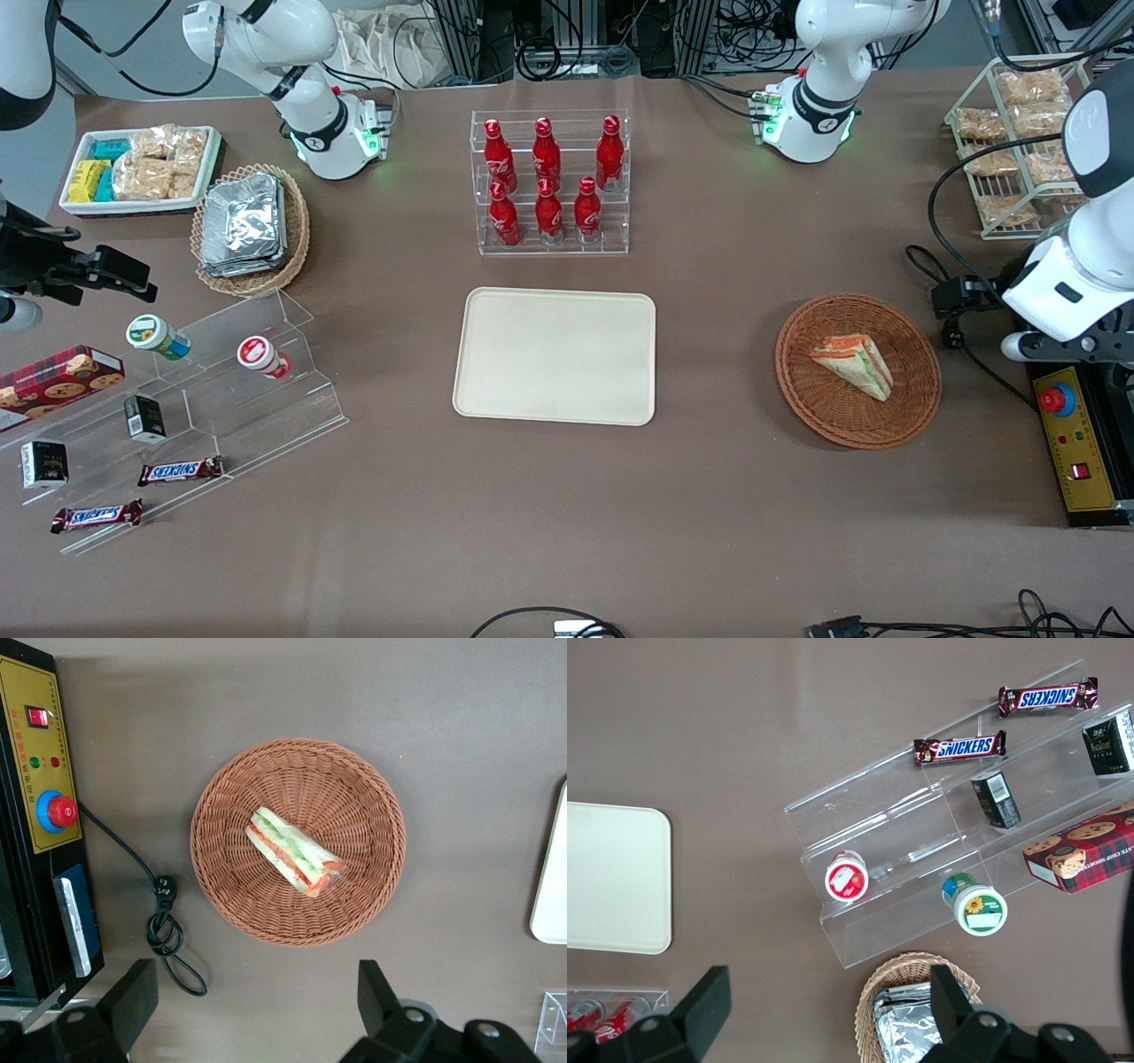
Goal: Place sandwich from basket to tray
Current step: 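Move the left gripper over the sandwich in the wicker basket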
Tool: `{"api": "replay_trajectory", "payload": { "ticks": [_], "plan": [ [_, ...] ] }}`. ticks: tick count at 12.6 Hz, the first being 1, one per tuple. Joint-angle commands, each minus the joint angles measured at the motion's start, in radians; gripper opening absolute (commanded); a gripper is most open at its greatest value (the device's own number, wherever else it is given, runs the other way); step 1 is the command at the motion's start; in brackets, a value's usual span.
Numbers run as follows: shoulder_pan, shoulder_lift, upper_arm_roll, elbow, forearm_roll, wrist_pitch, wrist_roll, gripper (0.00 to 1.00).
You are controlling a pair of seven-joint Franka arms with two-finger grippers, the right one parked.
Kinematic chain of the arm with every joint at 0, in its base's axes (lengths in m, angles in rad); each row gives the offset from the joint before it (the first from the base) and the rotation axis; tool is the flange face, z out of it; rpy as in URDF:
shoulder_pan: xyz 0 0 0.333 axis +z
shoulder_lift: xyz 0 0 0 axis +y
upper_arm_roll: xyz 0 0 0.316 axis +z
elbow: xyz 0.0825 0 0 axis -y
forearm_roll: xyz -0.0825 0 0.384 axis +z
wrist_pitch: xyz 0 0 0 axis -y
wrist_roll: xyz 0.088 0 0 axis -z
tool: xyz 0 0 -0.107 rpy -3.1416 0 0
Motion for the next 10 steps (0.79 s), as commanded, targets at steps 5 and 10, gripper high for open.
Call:
{"api": "replay_trajectory", "payload": {
  "ticks": [5, 10],
  "plan": [
    [-0.007, 0.042, -0.003, 0.030, 0.019, -0.017, 0.002, 1.00],
    [0.003, 0.025, 0.006, -0.143, -0.015, 0.097, -0.287, 1.00]
  ]
}}
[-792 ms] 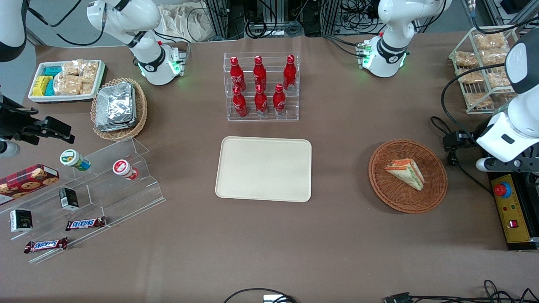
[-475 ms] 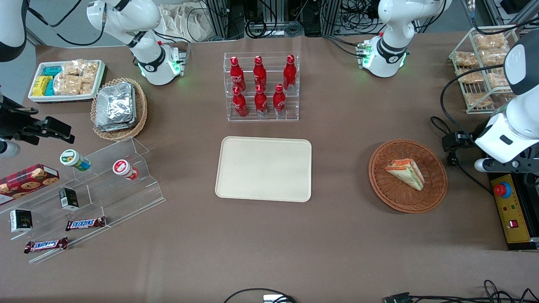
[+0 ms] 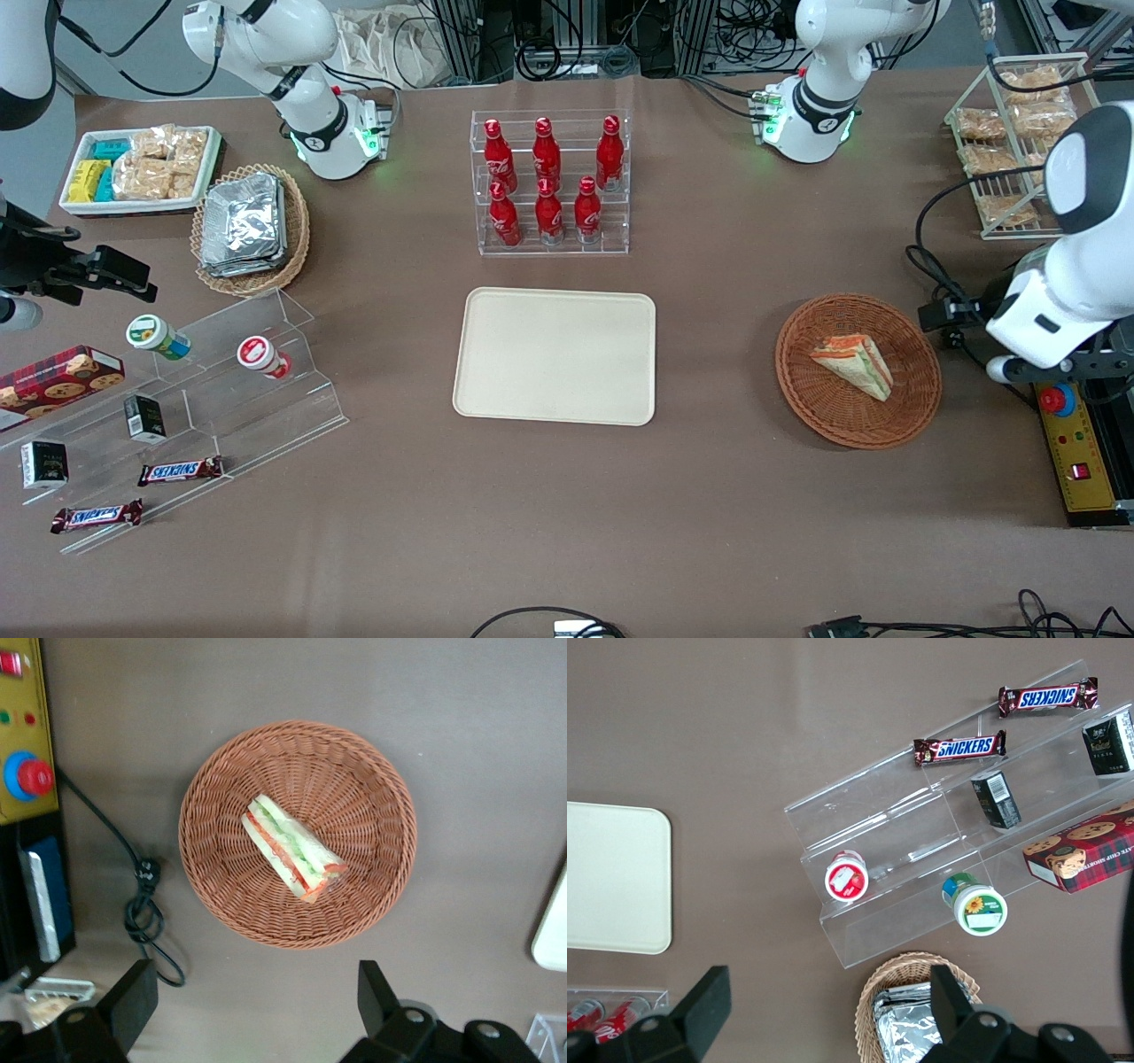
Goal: Place sandwich from basket to tray
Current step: 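Move the left gripper over the sandwich in the wicker basket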
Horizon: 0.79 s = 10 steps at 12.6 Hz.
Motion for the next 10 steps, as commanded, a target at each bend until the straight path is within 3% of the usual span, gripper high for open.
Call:
{"api": "replay_trajectory", "payload": {
  "ticks": [1, 4, 10],
  "plan": [
    [0.004, -0.034, 0.000, -0.128, -0.015, 0.086, -0.213, 1.00],
    [0.002, -0.051, 0.043, -0.263, -0.077, 0.219, -0.405, 1.00],
    [0.002, -0.129, 0.080, -0.591, -0.078, 0.591, -0.586, 1.00]
  ]
}}
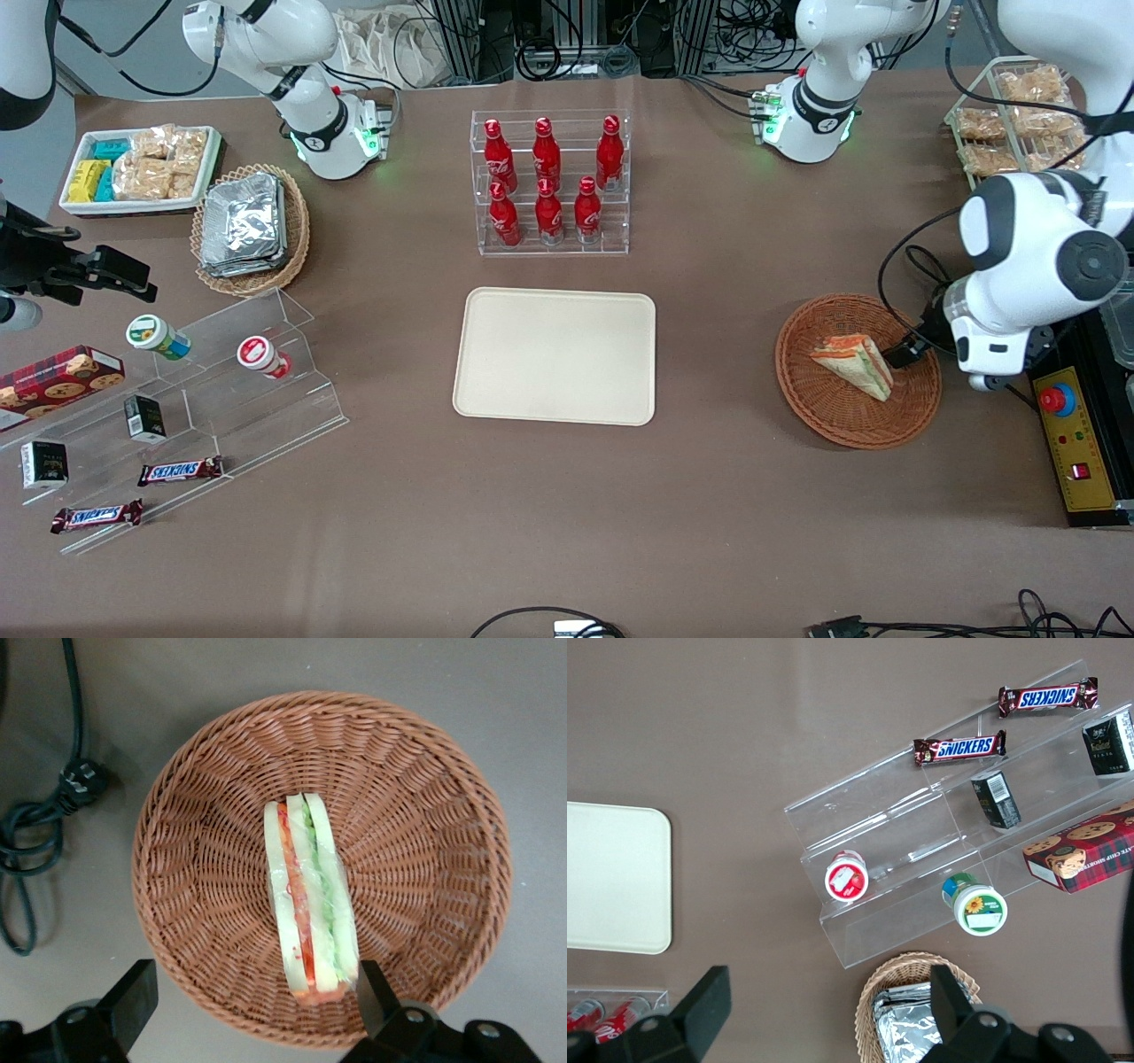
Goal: Place sandwich from basket to tray
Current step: 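Lower the open left gripper around the wrapped sandwich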
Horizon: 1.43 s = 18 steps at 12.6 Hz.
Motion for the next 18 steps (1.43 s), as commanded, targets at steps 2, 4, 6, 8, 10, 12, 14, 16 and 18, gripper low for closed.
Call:
{"api": "replay_trajectory", "payload": {
  "ticks": [2, 4, 6, 8, 10, 12, 14, 16, 18],
  "plan": [
    [-0.002, -0.068, -0.003, -0.099, -0.010, 0.081, -0.100, 1.00],
    [-0.006, -0.053, -0.004, -0.123, -0.010, 0.142, -0.132, 1.00],
    [-0.011, -0.027, -0.008, -0.129, -0.012, 0.156, -0.183, 1.00],
    [-0.013, -0.013, -0.011, -0.142, -0.012, 0.170, -0.198, 1.00],
    [-0.011, 0.007, -0.011, -0.146, -0.013, 0.202, -0.200, 1.00],
    [-0.014, 0.030, -0.012, -0.146, -0.013, 0.231, -0.221, 1.00],
    [-0.026, 0.045, -0.012, -0.145, -0.015, 0.240, -0.234, 1.00],
    [-0.028, 0.048, -0.012, -0.140, -0.016, 0.239, -0.246, 1.00],
    [-0.029, 0.036, -0.014, -0.131, -0.016, 0.222, -0.241, 1.00]
  ]
}}
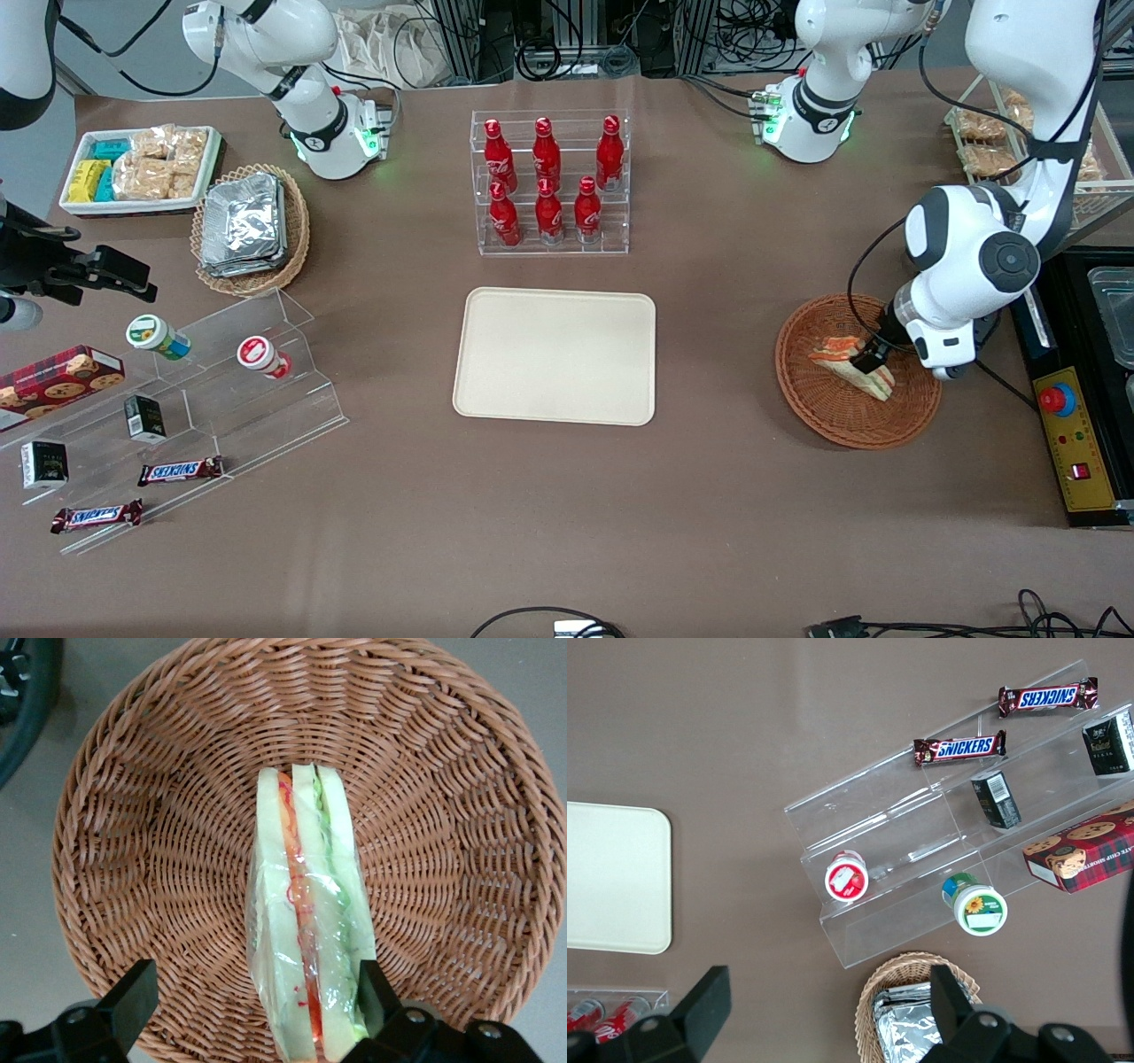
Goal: Place sandwich from basket to tray
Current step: 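Lower the open left gripper around the wrapped sandwich, then close the left gripper on the sandwich and lift it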
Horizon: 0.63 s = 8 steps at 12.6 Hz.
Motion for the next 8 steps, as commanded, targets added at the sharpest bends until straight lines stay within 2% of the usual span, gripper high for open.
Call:
{"api": "replay_trajectory", "payload": {
  "ticks": [1, 8],
  "plan": [
    [-0.008, -0.014, 0.001, 0.002, -0.010, -0.017, -0.008, 1.00],
    [-0.011, -0.001, 0.000, 0.033, -0.011, -0.019, -0.003, 1.00]
  ]
}}
